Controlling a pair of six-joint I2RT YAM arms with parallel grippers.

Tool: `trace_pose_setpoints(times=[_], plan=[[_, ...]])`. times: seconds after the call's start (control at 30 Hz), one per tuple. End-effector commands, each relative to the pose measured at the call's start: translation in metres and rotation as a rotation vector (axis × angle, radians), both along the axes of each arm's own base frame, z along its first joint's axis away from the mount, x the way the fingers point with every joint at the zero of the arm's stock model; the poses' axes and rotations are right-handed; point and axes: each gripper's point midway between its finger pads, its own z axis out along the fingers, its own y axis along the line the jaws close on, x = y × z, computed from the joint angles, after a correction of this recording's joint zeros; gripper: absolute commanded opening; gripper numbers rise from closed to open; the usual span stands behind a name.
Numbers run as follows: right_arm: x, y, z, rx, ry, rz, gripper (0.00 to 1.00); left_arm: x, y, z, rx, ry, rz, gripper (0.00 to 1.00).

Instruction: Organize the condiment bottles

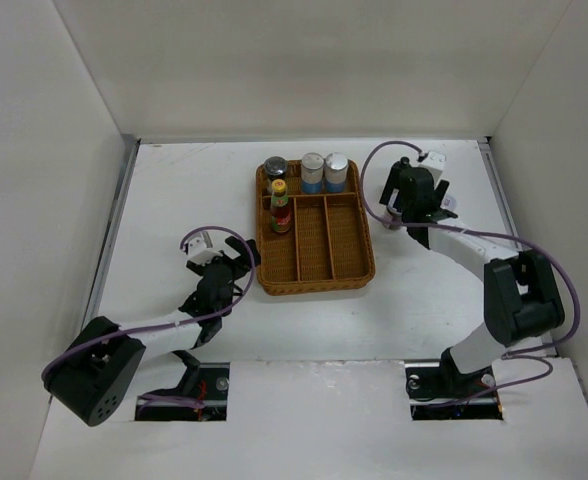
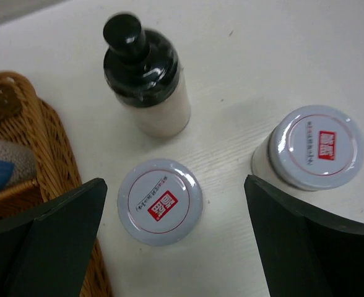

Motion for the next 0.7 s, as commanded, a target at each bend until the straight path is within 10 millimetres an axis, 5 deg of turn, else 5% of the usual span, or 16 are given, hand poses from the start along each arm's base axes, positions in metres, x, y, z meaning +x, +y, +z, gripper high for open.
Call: trace_pose_setpoints(times=[0.0, 0.2, 0.4, 0.47, 0.6, 0.67], plan=[[0.009, 0.014, 0.001, 0.063, -0.02, 0.036, 1.0, 0.01, -0.012, 0.027, -0.062, -0.07, -0.022, 1.0], [0.017, 0.018, -0.024, 0.1, 0.029, 0.053, 1.0, 0.011, -0.012, 0.025, -0.067, -0.063, -0.022, 1.0], [0.025, 0.018, -0.021, 0.098, 0.026, 0.044, 0.67, 0.011, -0.012, 0.024, -0.066, -0.059, -0.025, 1.0], [0.023, 0.014, -0.007, 0.091, -0.01, 0.024, 0.55, 0.01, -0.013, 0.026, -0.072, -0.066, -0.03, 1.0], [0.005, 0.014, 0.051, 0.037, -0.145, 0.002, 0.52, 0.012, -0.012, 0.023, -0.068, -0.057, -0.025, 1.0], [-0.003, 0.034, 0.082, 0.037, -0.207, 0.055, 0.52, 0.012, -0.014, 0.023, -0.07, -0.055, -0.035, 1.0]])
